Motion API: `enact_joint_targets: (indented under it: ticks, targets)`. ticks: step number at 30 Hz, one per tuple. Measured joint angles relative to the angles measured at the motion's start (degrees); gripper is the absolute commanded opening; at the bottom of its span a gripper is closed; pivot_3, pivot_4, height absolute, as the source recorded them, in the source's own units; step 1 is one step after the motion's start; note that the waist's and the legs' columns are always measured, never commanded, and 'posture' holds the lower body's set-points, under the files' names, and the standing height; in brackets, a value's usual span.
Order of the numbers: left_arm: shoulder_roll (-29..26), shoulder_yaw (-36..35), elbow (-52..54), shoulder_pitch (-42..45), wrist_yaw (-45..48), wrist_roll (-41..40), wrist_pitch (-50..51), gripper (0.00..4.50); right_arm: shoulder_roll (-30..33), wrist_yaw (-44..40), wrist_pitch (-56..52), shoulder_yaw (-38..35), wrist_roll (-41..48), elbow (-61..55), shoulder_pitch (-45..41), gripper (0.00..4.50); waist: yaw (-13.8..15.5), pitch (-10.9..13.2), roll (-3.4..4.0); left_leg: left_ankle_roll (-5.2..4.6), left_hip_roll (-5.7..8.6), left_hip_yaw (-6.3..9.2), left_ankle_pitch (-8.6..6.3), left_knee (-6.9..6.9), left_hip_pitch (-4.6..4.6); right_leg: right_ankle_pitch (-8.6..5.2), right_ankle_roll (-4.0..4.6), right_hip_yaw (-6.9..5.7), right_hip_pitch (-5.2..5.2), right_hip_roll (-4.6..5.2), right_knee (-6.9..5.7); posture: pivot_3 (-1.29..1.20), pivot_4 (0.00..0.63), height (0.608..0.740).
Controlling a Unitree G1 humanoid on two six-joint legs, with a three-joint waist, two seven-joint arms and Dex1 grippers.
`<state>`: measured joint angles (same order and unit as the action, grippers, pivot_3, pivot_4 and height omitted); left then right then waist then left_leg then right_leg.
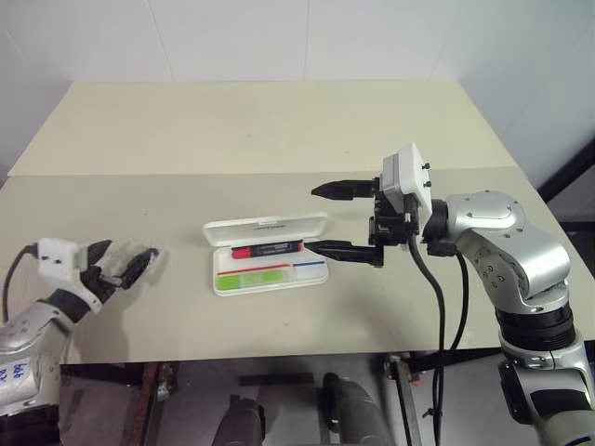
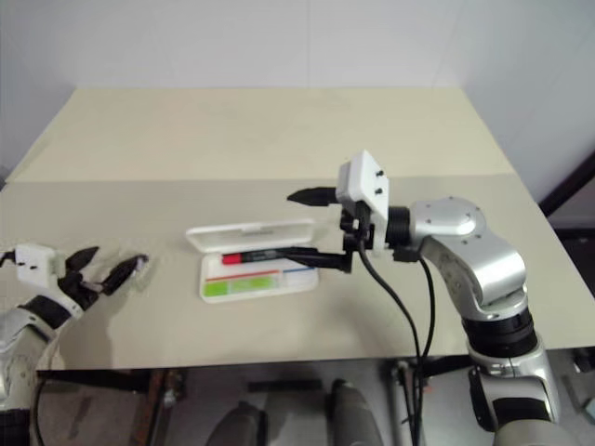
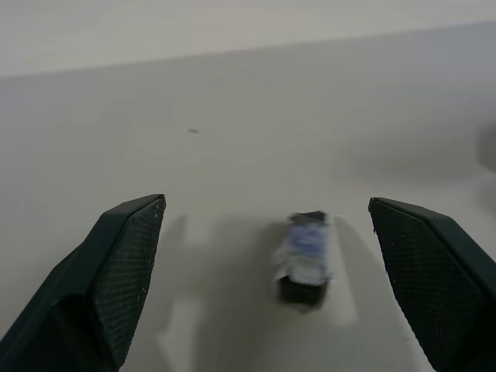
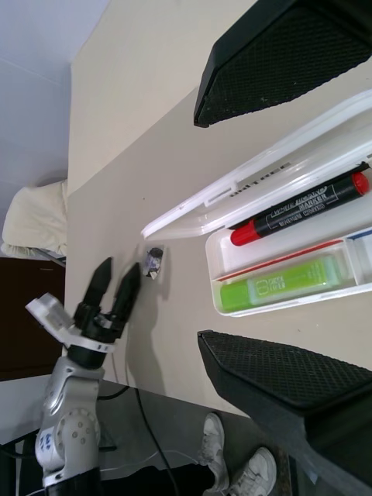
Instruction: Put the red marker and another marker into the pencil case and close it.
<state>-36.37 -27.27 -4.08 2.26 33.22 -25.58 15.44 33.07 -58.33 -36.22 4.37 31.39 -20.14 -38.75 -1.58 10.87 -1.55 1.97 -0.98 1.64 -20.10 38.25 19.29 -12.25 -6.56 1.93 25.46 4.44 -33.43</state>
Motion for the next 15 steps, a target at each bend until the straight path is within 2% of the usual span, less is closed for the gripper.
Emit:
enact_joint_targets:
  ticks: [7, 10, 15]
  targets:
    - [-2.0, 3.6, -4.3, 1.9, 3.6, 0.6, 3.0, 4.5, 0.0, 1.2, -0.2, 0.1, 0.0, -0.2, 0.2, 4.44, -0.1, 0.0, 0.0, 0.06, -0.02, -0.03, -0.04, -0.17, 0.04, -0.02, -0.02, -0.02, 0.08, 0.01, 0.14, 0.0, 0.15, 0.74]
    - [-3.4, 3.7, -4.0, 2.8, 3.0, 0.5, 7.7, 3.83, 0.0, 1.7, -0.2, 0.1, 0.0, -0.3, 0.4, 4.5, 0.0, 0.0, 0.0, 0.06, -0.01, -0.03, -0.04, -0.17, 0.02, -0.02, -0.02, -0.01, 0.07, 0.02, 0.13, 0.0, 0.15, 0.74]
    - [-4.3, 3.6, -4.2, 3.5, 2.7, 0.6, 10.0, 2.16, 0.1, 2.1, -0.2, 0.1, 0.0, -0.3, 0.4, 4.5, -0.1, 0.0, 0.01, 0.06, -0.02, -0.03, -0.04, -0.16, -0.02, -0.02, -0.01, -0.01, 0.07, 0.02, 0.08, 0.0, 0.15, 0.74]
